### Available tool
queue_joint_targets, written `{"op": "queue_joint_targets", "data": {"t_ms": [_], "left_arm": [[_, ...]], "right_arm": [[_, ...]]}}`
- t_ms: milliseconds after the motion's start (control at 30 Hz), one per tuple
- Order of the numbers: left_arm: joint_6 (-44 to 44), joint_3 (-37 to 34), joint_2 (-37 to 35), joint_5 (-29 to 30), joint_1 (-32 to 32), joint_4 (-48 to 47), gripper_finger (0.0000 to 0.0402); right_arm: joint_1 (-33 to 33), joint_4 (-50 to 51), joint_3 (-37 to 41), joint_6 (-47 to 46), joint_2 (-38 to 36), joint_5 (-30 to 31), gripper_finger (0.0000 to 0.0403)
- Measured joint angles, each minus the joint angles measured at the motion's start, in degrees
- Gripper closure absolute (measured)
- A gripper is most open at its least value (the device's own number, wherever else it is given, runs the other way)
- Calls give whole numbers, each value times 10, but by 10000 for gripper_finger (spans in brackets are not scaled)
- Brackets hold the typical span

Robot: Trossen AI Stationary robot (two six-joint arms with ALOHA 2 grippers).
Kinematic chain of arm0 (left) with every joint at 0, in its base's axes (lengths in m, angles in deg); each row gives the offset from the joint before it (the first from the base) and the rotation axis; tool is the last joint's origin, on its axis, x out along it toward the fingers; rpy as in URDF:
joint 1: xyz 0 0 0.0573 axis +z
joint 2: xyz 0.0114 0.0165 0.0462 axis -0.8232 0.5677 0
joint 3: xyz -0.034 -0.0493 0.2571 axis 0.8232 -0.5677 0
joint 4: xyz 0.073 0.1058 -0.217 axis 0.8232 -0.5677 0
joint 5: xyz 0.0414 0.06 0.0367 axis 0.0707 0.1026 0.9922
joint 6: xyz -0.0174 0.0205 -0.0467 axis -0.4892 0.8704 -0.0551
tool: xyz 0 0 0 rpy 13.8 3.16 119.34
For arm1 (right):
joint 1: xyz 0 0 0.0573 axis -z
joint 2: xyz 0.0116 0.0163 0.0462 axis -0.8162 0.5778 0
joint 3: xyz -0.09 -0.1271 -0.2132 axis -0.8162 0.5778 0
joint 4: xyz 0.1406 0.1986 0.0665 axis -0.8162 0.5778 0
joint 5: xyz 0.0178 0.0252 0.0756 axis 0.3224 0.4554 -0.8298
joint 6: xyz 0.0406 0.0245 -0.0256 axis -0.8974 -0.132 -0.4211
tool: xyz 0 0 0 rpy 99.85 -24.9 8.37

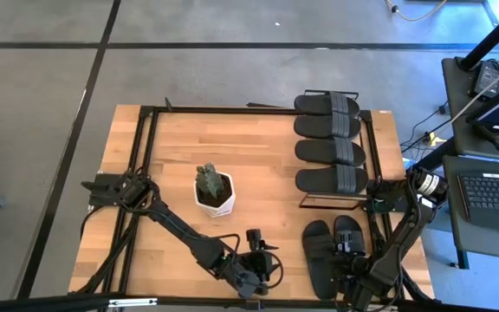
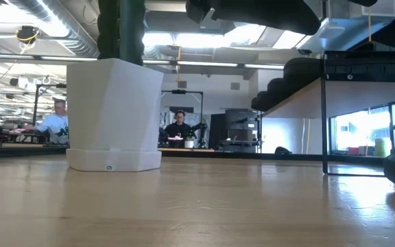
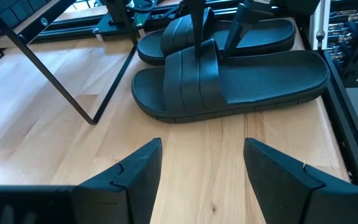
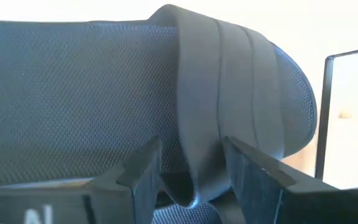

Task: Pick and place slides into the shelf
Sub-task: Move the black slide to the top center of the table

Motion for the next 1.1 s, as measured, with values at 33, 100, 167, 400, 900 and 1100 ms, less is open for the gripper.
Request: {"op": "queue_joint_targets", "data": {"t_ms": [33, 100, 167, 400, 900, 1100], "left_arm": [[0, 0, 0, 0, 1, 0, 184], [0, 0, 0, 0, 2, 0, 184], [0, 0, 0, 0, 3, 0, 184], [0, 0, 0, 0, 3, 0, 184], [0, 0, 0, 0, 3, 0, 184], [0, 0, 0, 0, 3, 0, 184]], "right_arm": [[0, 0, 0, 4, 0, 0, 224], [0, 0, 0, 4, 0, 0, 224], [0, 0, 0, 8, 0, -2, 224], [-1, 4, 1, 56, 0, 19, 224], [-1, 10, 1, 79, 1, 37, 350], [-1, 18, -5, 41, 1, 33, 388]]}}
